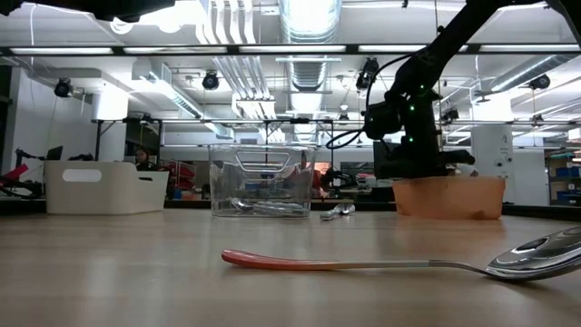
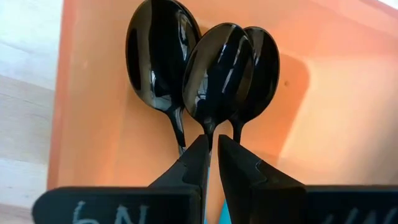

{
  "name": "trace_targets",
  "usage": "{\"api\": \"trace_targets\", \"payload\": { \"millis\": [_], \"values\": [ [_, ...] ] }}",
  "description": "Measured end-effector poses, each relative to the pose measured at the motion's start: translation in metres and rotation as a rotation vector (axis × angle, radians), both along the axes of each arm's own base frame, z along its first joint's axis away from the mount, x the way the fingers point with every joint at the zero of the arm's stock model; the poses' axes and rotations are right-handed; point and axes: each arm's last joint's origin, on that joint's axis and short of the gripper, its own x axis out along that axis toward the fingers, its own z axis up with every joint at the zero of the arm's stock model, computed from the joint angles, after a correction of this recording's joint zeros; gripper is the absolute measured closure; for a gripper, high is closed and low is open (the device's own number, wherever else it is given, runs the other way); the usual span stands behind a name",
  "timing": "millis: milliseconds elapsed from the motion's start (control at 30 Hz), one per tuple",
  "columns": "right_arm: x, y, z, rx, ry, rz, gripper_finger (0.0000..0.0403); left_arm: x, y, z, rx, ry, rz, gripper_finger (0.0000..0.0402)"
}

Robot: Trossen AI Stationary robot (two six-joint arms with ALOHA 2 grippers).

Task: Sort silverware by color (type)
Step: Put the blue spoon into the orange bin, then put the orange spoon into the white bin

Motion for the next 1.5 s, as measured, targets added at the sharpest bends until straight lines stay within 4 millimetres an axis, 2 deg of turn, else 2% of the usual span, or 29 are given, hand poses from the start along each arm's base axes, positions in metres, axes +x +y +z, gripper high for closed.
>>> {"api": "trace_targets", "payload": {
  "millis": [267,667,867,1033,1233,1500],
  "values": [
    [-0.001,0.001,0.000,0.008,0.008,-0.001,0.0374,0.000,0.000,0.000,0.000,0.000,0.000,0.0387],
    [0.002,-0.002,0.013,0.003,0.034,0.014,0.0374,0.000,0.000,0.000,0.000,0.000,0.000,0.0387],
    [0.004,-0.005,0.030,0.003,0.064,0.016,0.0374,0.000,0.000,0.000,0.000,-0.001,0.000,0.0387],
    [0.009,-0.006,0.052,-0.037,0.027,0.026,0.0374,0.000,0.000,0.000,-0.015,-0.003,0.001,0.0387],
    [0.013,0.020,0.090,-0.136,-0.091,0.095,0.0374,0.000,0.000,0.001,-0.154,-0.023,0.009,0.0387],
    [0.030,0.082,0.136,-0.321,-0.286,0.288,0.0374,0.011,-0.003,-0.001,-0.282,-0.039,0.017,0.0387]
  ]
}}
